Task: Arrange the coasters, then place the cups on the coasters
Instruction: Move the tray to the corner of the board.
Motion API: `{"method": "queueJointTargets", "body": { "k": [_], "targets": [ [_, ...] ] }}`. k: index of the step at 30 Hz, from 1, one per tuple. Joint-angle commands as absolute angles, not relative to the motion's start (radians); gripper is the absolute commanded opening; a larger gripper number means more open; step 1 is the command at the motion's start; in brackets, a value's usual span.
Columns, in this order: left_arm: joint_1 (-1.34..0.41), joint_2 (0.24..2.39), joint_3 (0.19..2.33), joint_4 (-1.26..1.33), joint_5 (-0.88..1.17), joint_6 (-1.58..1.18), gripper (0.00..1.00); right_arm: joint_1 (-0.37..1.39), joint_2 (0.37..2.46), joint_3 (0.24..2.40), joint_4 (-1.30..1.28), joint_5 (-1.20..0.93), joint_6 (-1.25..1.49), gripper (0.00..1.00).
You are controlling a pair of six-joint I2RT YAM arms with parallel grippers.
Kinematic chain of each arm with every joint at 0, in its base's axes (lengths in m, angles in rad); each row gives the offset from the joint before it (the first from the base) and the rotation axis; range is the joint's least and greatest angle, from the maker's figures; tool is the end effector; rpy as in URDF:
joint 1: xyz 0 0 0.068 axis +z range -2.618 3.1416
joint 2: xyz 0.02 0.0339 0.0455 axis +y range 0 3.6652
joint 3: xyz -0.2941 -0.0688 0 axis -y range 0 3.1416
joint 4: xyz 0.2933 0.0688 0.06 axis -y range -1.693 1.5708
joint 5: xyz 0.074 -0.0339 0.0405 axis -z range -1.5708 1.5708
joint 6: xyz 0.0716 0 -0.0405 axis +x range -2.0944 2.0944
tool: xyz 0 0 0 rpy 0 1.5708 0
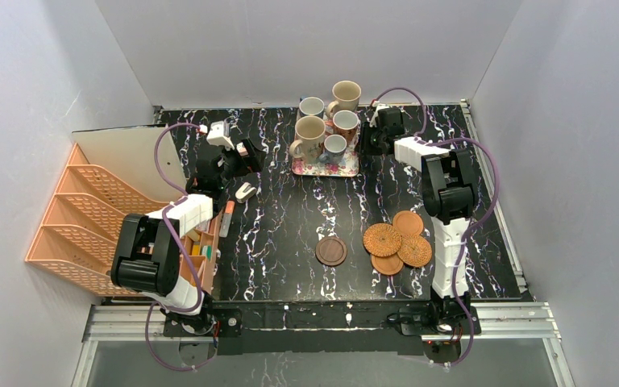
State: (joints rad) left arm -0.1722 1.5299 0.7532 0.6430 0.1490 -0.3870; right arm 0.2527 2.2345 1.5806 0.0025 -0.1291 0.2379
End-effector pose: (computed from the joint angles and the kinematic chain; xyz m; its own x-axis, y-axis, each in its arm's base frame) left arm 0.3950 -0.0795 0.2253 -0.2403 -0.3370 -0.9103 0.2416 0.8875 -0.3924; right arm 0.5649 0.1554 0.1265 -0.6523 0.0729 -0.7544 -0.1989 0.9440 0.2633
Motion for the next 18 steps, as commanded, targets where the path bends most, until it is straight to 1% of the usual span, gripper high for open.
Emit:
{"method": "queueJointTargets", "body": {
  "k": [1, 8, 16, 18],
  "targets": [
    [-0.166, 1.514, 0.744, 0.66, 0.152, -0.392, 0.95, 0.255, 2.311, 1.573, -0.11, -0.097, 0.242, 0.39],
    [-0.166, 1.499, 0.738, 0.661, 0.141, -0.387, 0.96, 0.257, 2.31, 1.578, -0.117, -0.111, 0.254, 0.19],
    [-0.165, 1.495, 0.735, 0.662, 0.148, -0.393, 0.95, 0.245, 2.294, 1.581, -0.126, -0.098, 0.259, 0.1],
    [-0.164, 1.494, 0.737, 0.66, 0.143, -0.394, 0.96, 0.222, 2.299, 1.583, -0.141, -0.119, 0.27, 0.06]
  ]
}}
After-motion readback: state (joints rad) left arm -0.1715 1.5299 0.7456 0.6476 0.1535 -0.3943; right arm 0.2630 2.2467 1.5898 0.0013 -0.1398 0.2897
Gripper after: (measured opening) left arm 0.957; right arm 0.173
